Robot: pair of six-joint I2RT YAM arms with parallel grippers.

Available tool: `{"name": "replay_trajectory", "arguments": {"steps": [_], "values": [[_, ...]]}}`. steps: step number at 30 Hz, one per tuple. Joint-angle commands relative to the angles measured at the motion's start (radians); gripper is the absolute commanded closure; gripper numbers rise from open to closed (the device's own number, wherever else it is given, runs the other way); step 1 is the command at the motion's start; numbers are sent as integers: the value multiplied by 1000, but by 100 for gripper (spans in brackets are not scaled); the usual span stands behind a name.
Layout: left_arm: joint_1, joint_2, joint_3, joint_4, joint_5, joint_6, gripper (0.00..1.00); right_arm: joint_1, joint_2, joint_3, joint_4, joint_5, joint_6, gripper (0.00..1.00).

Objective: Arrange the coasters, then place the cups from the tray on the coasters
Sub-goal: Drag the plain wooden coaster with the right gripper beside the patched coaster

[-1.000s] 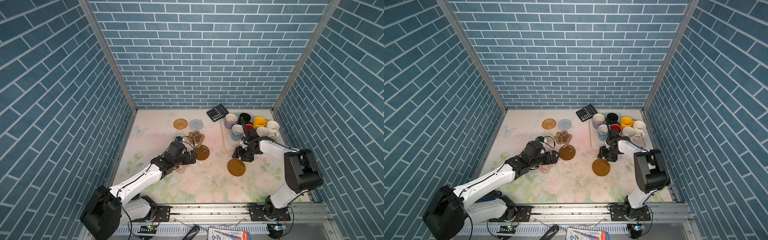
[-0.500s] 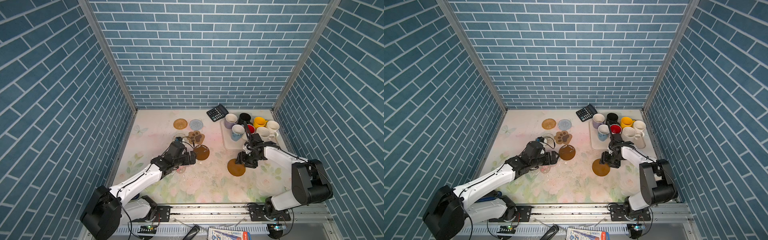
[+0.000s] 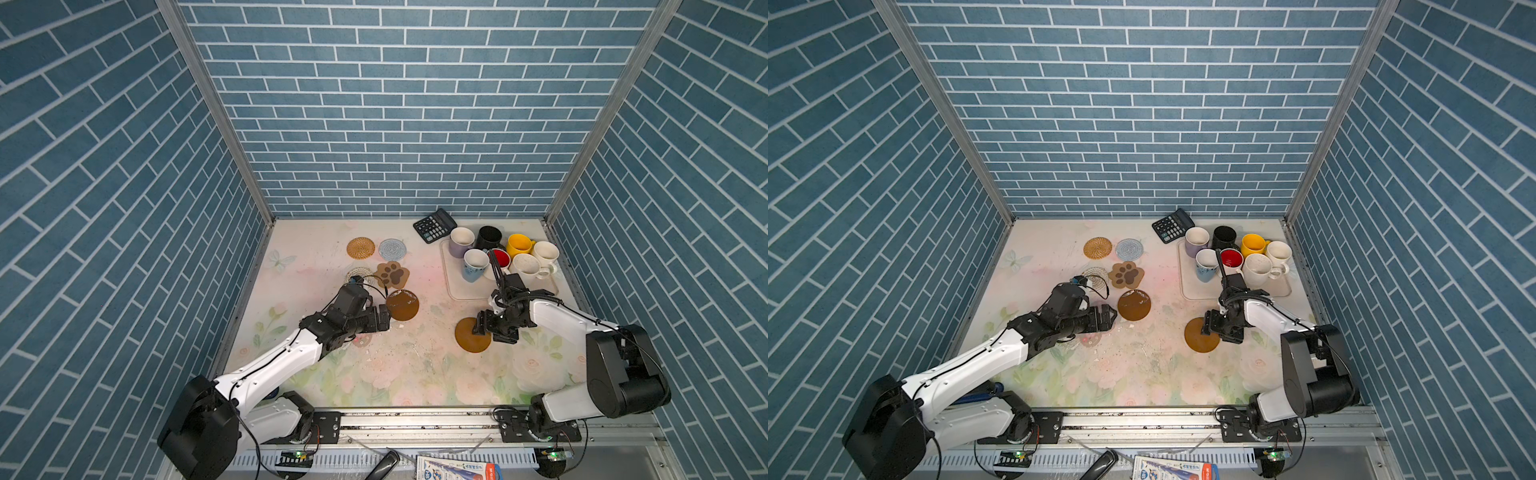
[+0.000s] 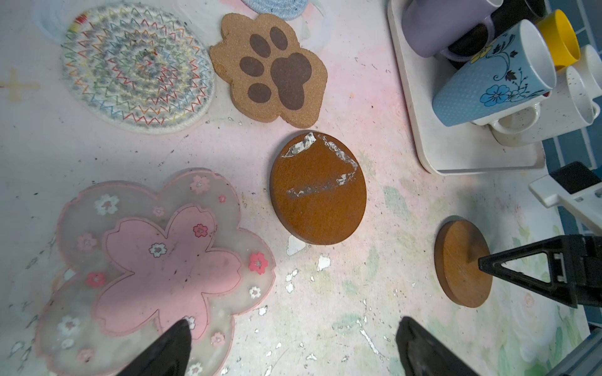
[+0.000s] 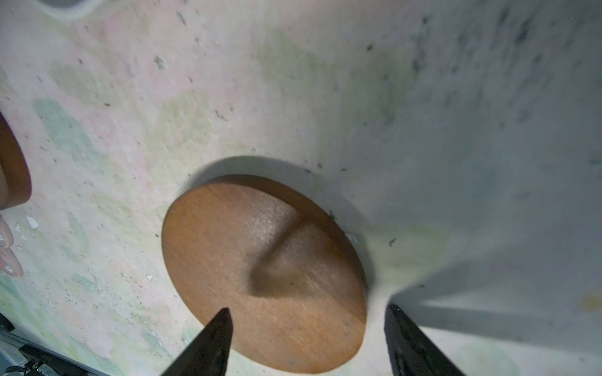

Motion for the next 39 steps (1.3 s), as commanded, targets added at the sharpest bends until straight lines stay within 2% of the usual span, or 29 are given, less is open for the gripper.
{"name": "replay_trajectory", "arguments": {"steps": [1, 6, 14, 33, 39], "values": [[6, -21, 27, -36, -17, 14, 1, 4, -35, -29, 30, -33, 31, 29], [17, -29, 13, -30, -8, 10, 1, 34, -56, -52, 67, -59, 64, 34], [40, -47, -15, -20, 18, 0, 1, 135, 22, -20, 109, -49, 91, 37], [122, -130, -68, -48, 58, 14, 1, 397, 296, 272, 58, 46, 51, 40], [141, -152, -74, -66, 60, 26, 1, 479, 354, 350, 56, 34, 74, 42]]}}
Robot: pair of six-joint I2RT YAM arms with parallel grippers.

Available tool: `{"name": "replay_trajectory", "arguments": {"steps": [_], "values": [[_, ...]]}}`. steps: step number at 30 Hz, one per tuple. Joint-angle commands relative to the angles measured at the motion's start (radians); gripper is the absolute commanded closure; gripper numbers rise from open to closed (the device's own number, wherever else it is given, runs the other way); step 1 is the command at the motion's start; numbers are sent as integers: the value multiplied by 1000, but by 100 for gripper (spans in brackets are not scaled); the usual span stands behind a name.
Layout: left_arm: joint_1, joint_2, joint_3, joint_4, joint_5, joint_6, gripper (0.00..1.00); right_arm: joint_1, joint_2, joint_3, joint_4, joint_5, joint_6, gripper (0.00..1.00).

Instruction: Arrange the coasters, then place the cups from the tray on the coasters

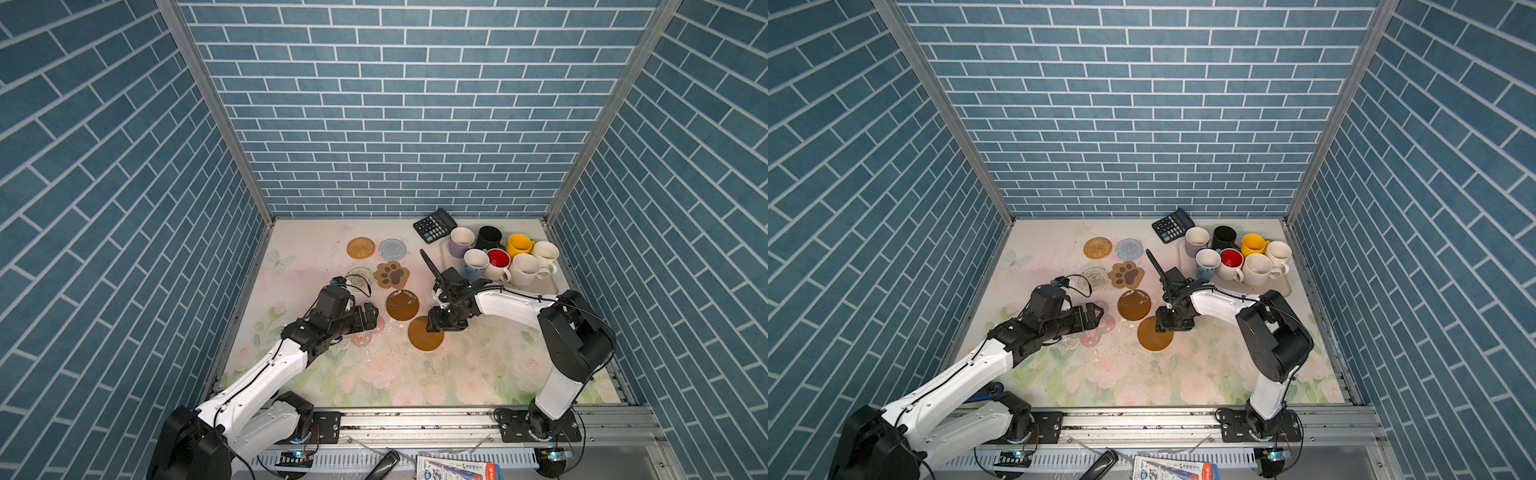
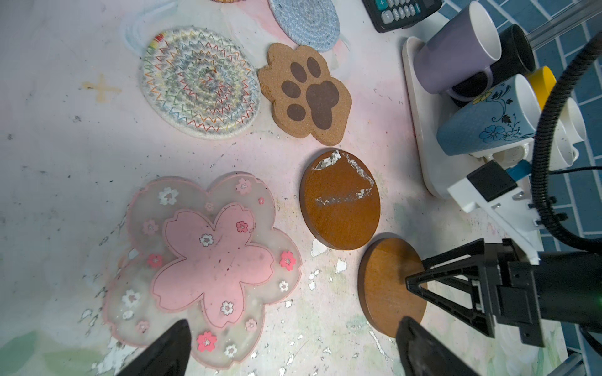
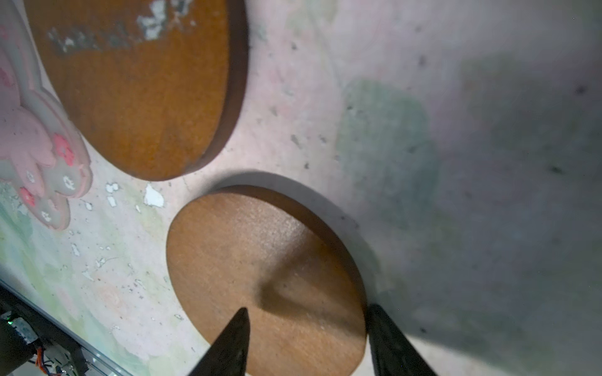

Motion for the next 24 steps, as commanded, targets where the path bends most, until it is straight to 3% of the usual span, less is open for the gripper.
{"name": "replay_trajectory", "arguments": {"steps": [1, 17, 24], "values": [[18, -21, -15, -29, 6, 22, 1, 42, 47, 51, -36, 7, 14, 43], [31, -55, -13, -58, 9, 29, 1, 136, 141, 176, 2, -62, 83, 46], [31, -88, 10, -82, 12, 43, 1, 145, 138, 206, -22, -36, 76, 41]]}}
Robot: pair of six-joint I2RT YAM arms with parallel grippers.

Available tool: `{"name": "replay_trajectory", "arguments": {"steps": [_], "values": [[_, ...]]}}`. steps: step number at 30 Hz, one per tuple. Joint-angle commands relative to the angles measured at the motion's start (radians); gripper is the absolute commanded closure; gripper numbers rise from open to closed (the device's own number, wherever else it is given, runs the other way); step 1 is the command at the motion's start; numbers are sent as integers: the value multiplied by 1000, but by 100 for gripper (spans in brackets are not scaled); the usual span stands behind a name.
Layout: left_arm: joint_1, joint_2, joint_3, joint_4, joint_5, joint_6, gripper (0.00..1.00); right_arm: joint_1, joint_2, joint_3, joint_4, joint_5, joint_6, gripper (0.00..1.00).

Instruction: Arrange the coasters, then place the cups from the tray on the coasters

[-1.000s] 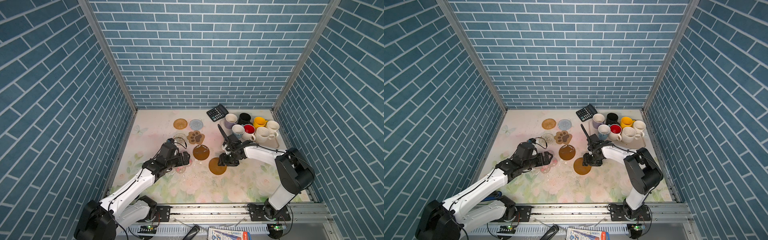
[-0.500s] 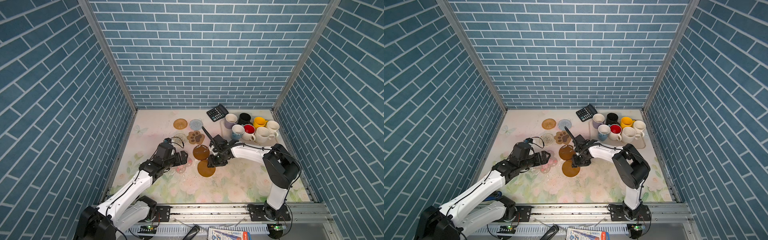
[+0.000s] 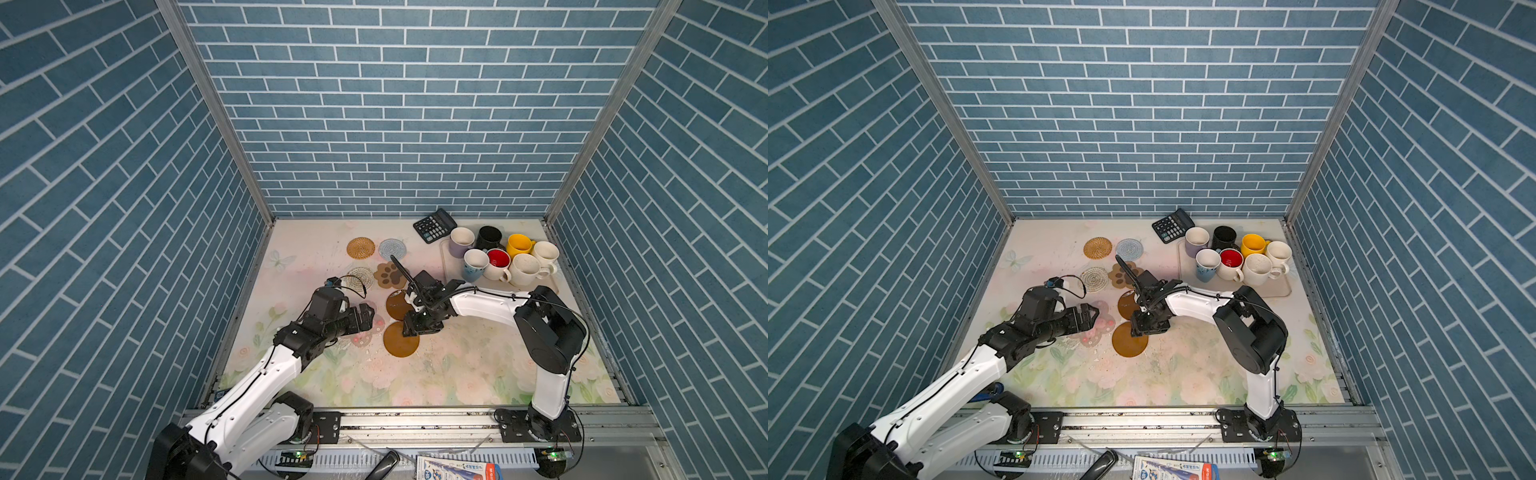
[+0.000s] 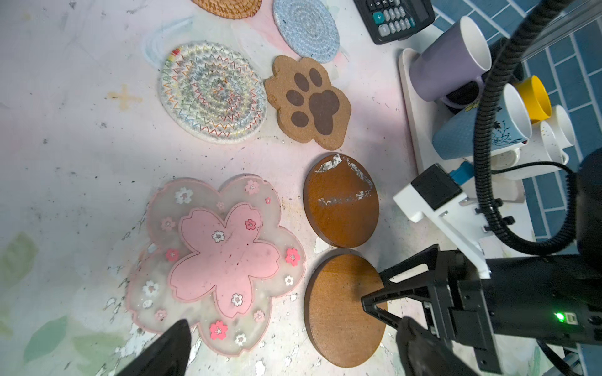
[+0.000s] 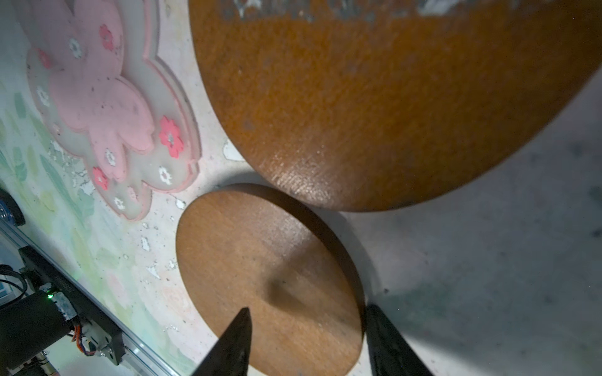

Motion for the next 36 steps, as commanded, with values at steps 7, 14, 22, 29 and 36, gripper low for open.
{"name": "replay_trajectory", "arguments": {"steps": [7, 14, 22, 29, 36], "values": [[2, -25, 75, -92, 11, 41, 1, 1, -98, 80, -108, 86, -36, 32], [-56, -16, 166, -146, -23, 36, 4, -55, -293, 20, -151, 150, -36, 32], [-166, 215, 304, -107, -44, 0, 10, -305, -677, -183, -108, 96, -12, 33], [-233, 526, 504, -48, -35, -32, 14, -557, -883, -270, -101, 31, 15, 33], [-269, 826, 721, 1, -5, -69, 20, -738, -935, -307, -64, -32, 59, 33]]}}
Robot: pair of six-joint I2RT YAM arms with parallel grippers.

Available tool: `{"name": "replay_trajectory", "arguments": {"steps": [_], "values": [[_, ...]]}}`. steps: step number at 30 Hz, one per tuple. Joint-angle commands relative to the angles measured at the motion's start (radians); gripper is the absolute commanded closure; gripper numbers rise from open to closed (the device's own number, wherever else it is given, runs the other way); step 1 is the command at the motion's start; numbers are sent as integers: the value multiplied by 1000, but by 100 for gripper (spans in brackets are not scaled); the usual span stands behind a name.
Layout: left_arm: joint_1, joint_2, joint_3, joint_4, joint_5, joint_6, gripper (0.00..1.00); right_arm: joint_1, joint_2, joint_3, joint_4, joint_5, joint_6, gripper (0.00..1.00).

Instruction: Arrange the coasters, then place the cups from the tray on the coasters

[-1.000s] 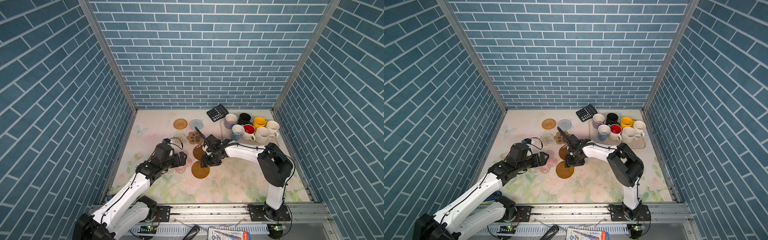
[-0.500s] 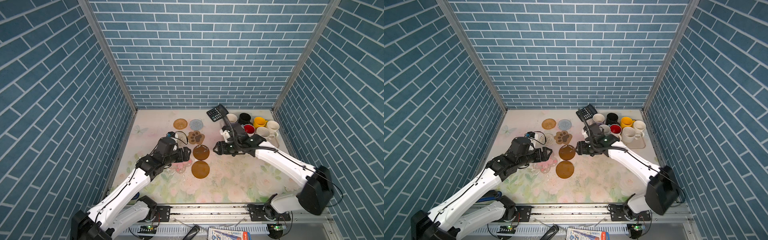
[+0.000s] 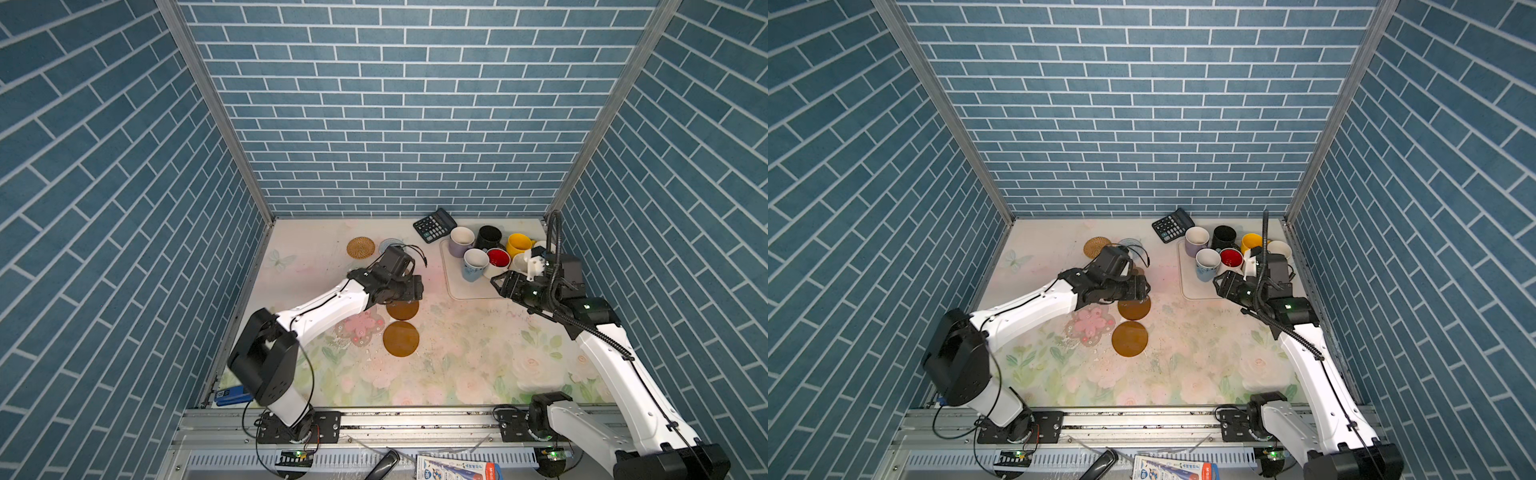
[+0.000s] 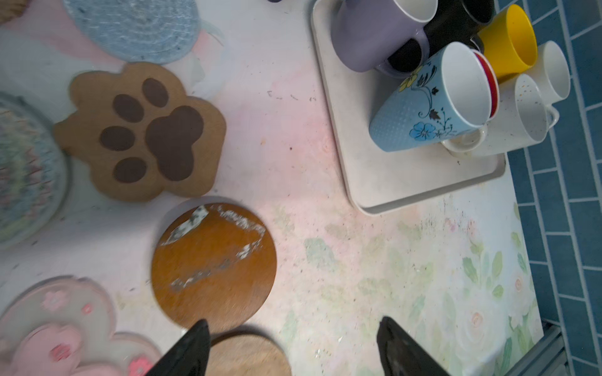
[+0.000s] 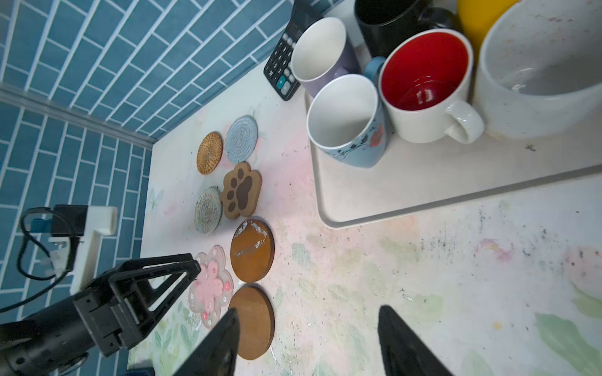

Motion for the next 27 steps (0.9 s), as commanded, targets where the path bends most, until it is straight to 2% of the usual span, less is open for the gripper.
{"name": "replay_trajectory", "arguments": {"steps": [1, 5, 9, 15, 21, 27], "values": [[-16, 111, 93, 38, 27, -28, 21, -56, -18, -30, 38, -51, 48, 33], [-23, 252, 199, 65, 49, -54, 24, -120, -14, -33, 91, -71, 79, 30], [-34, 383, 324, 52, 67, -57, 25, -153, 9, -52, 184, -135, 85, 13], [-41, 522, 444, 60, 93, -70, 25, -155, 12, -74, 260, -157, 87, 1], [-49, 641, 545, 56, 111, -92, 31, -156, 15, -111, 308, -165, 90, 1], [-50, 688, 568, 73, 99, -114, 42, -156, -1, -137, 346, -188, 95, 1]]}}
